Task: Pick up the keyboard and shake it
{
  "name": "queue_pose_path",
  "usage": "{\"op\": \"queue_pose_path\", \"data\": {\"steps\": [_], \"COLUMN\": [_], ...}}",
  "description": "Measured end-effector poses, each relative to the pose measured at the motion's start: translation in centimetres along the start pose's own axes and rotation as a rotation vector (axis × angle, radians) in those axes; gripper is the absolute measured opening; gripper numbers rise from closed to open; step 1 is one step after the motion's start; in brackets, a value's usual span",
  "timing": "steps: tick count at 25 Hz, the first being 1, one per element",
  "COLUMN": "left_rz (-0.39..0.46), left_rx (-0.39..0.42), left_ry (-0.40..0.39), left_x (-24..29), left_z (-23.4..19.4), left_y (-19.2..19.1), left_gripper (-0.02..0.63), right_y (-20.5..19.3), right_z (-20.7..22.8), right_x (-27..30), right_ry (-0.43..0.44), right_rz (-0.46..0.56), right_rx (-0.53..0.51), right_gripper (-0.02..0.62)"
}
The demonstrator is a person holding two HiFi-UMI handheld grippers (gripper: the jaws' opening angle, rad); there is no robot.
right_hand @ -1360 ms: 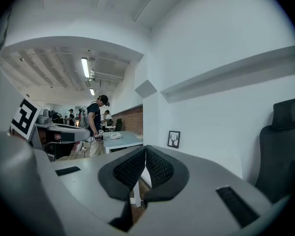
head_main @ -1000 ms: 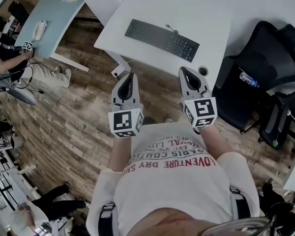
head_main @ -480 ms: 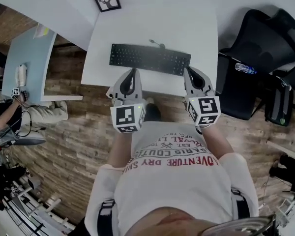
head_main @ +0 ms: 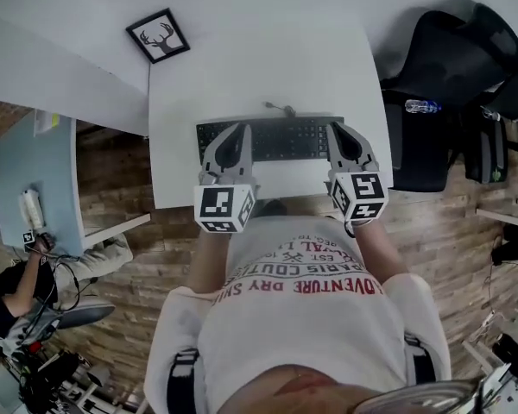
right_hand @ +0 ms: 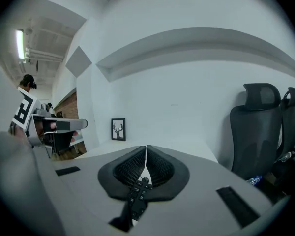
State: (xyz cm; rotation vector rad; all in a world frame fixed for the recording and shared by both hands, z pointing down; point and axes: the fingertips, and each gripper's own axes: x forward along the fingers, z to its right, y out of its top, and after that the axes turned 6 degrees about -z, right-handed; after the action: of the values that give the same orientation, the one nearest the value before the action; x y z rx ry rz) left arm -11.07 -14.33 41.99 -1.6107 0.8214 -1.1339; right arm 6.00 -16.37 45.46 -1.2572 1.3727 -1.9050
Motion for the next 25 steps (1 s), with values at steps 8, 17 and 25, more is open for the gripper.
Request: {"op": "queue_pose_path", "data": {"steps": [8,17,25], "left_rz": [-0.097,-0.326,-0.539], "left_rx": [-0.028,-0.161,-0.263], "left_ry": [-0.101,-0.044,-0.016], "left_x": [1.2,1.5,2.3], "left_z": [-4.9,-11.5,-17.0], "left_y": [-5.7,-16.1,-23.0], "left_gripper": [0.028,0.196,0.362], "right_y": [-4.9,-13.7,-18.6], "right_z": [0.4,3.2,8.2], "right_x": [3.1,5.6,6.9], "right_ry": [-0.073,-0.044,-0.02], "right_rz": [-0.123,-0.333,-0.474], "right_rx": [0.067,0.119,0.202], "right_gripper": [0.026,0.218,0.304]}}
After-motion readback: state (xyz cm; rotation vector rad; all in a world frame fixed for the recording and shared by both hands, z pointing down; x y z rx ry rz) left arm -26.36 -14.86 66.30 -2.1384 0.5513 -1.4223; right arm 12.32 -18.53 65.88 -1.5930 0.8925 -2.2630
